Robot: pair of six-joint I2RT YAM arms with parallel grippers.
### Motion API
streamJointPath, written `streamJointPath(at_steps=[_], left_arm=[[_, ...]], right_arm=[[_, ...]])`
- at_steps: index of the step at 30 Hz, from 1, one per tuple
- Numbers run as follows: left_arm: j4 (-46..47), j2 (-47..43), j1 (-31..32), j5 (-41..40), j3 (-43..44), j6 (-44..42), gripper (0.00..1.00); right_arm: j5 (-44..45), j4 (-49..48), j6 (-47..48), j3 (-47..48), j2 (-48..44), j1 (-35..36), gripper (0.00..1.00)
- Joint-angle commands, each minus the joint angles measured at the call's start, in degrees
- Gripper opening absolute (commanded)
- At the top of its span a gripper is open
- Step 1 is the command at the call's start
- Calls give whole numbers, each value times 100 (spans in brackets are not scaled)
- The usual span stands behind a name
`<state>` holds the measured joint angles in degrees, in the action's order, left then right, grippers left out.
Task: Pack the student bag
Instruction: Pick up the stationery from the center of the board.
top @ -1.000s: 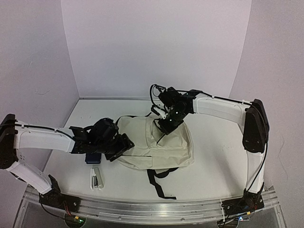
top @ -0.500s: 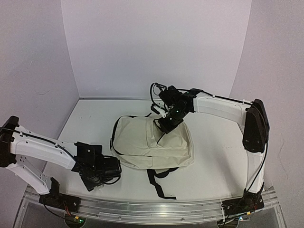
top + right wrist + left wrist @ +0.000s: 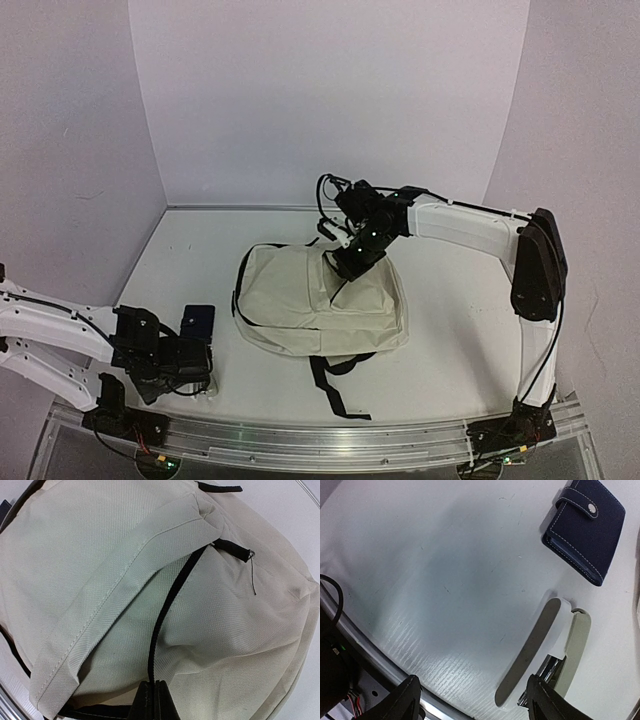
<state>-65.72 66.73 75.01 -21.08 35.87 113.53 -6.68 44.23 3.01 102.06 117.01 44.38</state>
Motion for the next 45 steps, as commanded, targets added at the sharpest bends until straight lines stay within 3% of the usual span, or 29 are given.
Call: streamJointPath(at_steps=[1,12,19,27,35,40,45], left_arm=[[555,-217,0,-459,-73,266,76],[2864,-126,-670,-255,-730,-1021,77],[3712,501,-1083,80,-478,-2124,70],[3716,1672,-1182,672,126,-2219,61],[2959,1536,-1185,107,808,-2597,36],[2329,1179,-1179,-412,1614,-3282,28],[2760,1119,-1195,-754,2366,-4552,28]], right_arm=[[-5,48,-39,188,-59,-48,0],[-31,93,-76,229,-39,-48,0],[-22,114,-71,239,-45,-52,0],[-75,135,-96,249,-62,-53,0],[-290,139,-192,252,-175,-52,0],[-492,139,-256,330,-211,-91,0],[-795,133,-501,431,-217,-214,0]])
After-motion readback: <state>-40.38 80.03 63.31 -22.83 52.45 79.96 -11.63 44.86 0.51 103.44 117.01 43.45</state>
